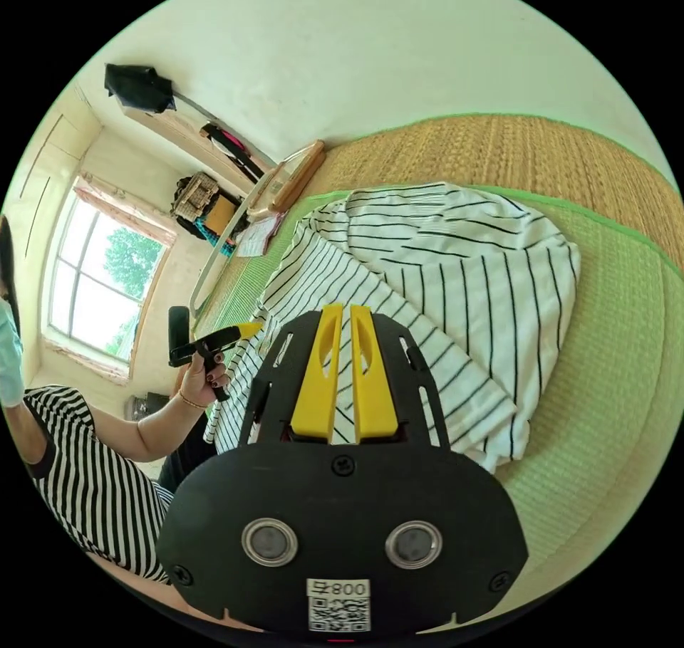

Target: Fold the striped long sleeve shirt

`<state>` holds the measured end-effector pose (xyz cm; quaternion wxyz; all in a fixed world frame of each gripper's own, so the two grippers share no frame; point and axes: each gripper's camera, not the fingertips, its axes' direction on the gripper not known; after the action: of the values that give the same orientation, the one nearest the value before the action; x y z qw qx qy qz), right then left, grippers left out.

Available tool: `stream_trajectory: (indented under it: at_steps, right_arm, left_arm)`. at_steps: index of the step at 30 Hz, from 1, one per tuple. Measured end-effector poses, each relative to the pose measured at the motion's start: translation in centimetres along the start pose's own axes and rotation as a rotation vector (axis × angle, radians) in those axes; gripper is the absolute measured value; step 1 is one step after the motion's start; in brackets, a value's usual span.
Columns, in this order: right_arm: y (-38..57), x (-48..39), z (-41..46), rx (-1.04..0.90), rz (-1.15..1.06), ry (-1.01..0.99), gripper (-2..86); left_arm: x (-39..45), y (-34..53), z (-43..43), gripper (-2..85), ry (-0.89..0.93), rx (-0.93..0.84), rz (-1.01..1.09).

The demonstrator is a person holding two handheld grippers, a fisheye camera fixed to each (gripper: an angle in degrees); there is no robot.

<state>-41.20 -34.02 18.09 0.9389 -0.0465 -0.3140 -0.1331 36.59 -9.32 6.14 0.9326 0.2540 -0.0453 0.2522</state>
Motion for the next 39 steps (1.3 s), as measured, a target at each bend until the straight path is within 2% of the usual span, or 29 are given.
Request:
stream_trajectory:
  at_steps: [6, 13, 22, 25, 34, 39]
  right_arm:
    - [-13.1, -7.0, 6.5, -0.080, -0.121, 0.031, 6.0]
    - [-25.1, -12.5, 11.4, -0.154, -0.187, 0.052, 7.1]
    - [-33.1, -16.9, 15.0, -0.284, -0.183, 0.120, 7.9]
    - [-35.1, -18.0, 15.6, -0.331, -0.174, 0.133, 4.6]
    - [-41.4, -24.3, 12.7, -0.241, -0.279, 0.008, 0.8]
    - [-44.4, -25.2, 14.2, -0.286, -0.269, 0.016, 0.7]
  left_arm:
    - [-8.7, 1.9, 0.7, 7.6, 0.149, 0.024, -0.089]
    - [-15.8, 4.5, 2.4, 2.0, 0.269, 0.010, -0.106]
    - [-21.6, 8.4, 3.5, 0.6, 0.324, 0.012, -0.053]
    - [-22.9, 9.5, 3.8, 0.5, 0.328, 0.009, -0.032]
    - [-27.4, 12.9, 3.1, 0.5, 0.337, 0.097, -0.035]
    - [-29.8, 14.2, 2.7, 0.5, 0.301, 0.128, -0.054]
